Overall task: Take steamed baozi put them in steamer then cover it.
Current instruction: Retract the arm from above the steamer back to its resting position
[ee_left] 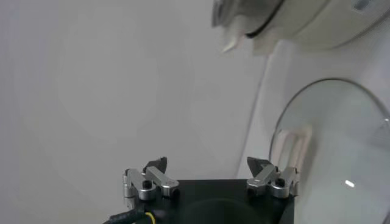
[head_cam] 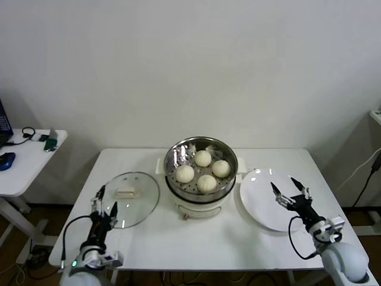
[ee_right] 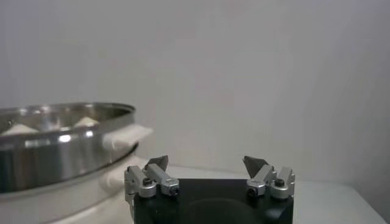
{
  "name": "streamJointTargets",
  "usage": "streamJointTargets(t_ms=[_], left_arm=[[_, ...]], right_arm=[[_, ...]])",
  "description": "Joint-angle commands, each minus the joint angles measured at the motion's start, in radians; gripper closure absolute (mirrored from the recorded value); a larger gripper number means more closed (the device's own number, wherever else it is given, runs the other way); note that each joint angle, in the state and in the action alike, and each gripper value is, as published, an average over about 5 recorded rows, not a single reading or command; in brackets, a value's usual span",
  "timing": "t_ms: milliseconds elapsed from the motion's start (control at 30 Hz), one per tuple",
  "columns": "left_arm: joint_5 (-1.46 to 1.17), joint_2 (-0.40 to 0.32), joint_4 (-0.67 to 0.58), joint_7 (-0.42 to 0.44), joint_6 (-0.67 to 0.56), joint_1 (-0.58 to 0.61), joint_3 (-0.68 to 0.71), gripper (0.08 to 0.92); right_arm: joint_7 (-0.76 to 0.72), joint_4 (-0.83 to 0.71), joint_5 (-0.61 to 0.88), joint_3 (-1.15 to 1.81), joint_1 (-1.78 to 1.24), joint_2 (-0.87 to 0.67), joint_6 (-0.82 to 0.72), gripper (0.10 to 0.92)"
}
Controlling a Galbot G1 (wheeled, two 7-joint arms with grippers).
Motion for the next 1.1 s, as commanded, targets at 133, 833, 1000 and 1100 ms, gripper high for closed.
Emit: streamJointTargets(t_ms=[133,833,1000,1100], left_arm=[[0.244,-0.040,0.318,-0.049,-0.001,-0.221,0.155,0.177],[0.334,-0.087,0.620,-0.075,-0.026,-0.449,0.116,0.177],[0.332,-0.080,0.629,-0.078,-0.020,-0.466,0.114,0.177],[0.324,-0.080,0.634,-0.078,-0.015,-0.479,0.115,0.177]], right_arm=[[0.010,0.016,-0.107,0.097,-0.112,0.108,-0.007,0.203],[-0.024,0.010,-0.152,0.142,-0.156,0.156,0.040,0.203],[-0.035,0.001,-0.166,0.142,-0.155,0.160,0.048,0.203],[-0.041,-0.006,-0.176,0.141,-0.153,0.163,0.053,0.203]])
